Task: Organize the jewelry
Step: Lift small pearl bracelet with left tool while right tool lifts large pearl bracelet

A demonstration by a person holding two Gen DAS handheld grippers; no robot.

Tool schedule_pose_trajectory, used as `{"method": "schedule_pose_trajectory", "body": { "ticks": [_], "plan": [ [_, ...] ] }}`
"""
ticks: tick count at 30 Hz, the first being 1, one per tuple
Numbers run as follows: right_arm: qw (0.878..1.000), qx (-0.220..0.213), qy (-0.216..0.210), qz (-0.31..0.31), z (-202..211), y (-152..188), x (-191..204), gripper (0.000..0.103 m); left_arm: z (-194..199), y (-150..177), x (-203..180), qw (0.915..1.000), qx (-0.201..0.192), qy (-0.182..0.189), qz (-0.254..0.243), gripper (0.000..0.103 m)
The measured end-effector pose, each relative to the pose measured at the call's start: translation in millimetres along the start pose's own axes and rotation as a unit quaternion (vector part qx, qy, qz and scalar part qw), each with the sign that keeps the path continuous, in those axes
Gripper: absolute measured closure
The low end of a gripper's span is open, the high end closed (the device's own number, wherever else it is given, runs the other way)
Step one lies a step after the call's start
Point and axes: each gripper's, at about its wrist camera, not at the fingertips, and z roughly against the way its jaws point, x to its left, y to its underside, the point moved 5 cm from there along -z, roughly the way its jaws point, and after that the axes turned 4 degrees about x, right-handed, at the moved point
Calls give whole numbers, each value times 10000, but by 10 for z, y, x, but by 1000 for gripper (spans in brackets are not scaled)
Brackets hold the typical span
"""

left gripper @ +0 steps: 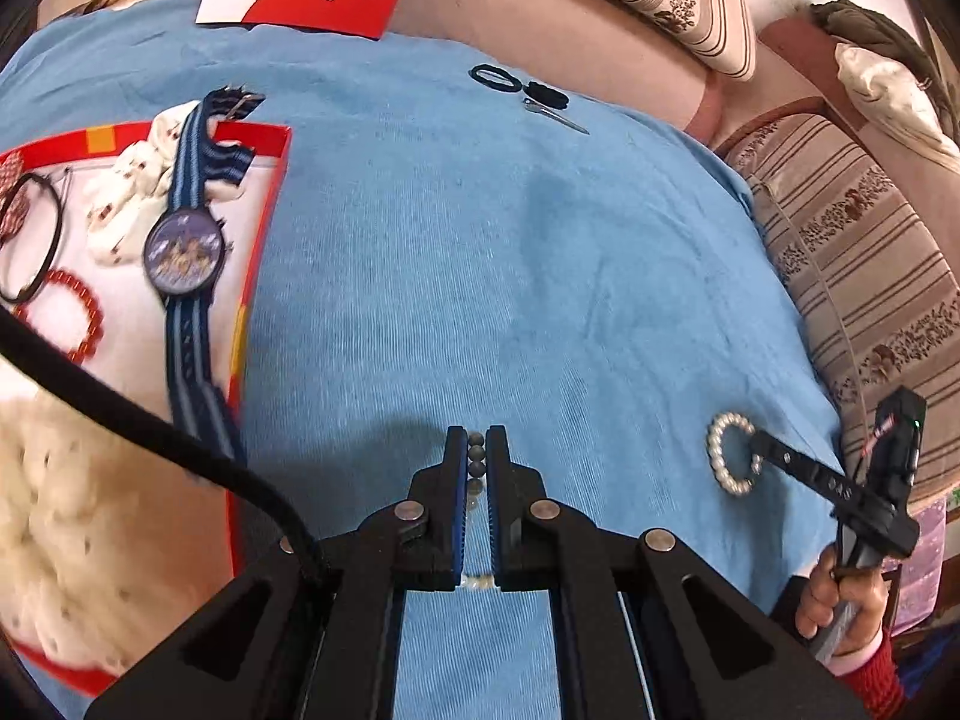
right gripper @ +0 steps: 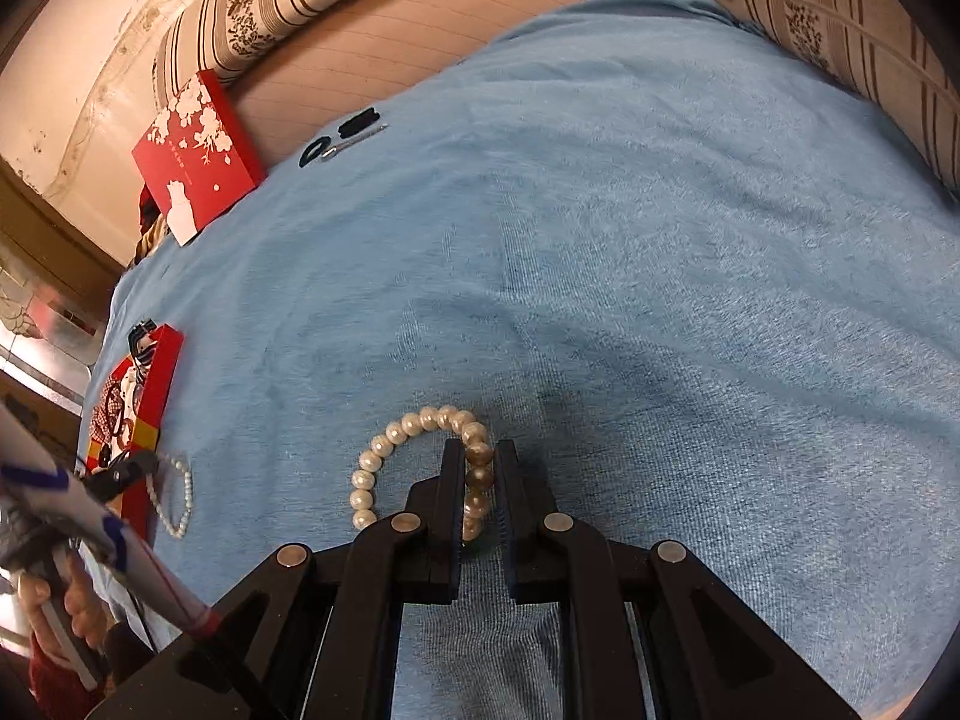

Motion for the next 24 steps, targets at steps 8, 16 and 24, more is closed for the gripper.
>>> {"method": "schedule_pose_trajectory", "body": {
  "ticks": [8,16,24],
  "plan": [
    [9999,-75,-99,78,4,28,33,75,-34,107,130,9996,57,132,223,96],
    [9986,-143,233,460,-35,88,126,74,-101,281,229,9994,123,144,285,92],
    [9933,-200,687,908,-138,105,250,72,-68,366,174,9999,29,76,128,86]
  ]
}}
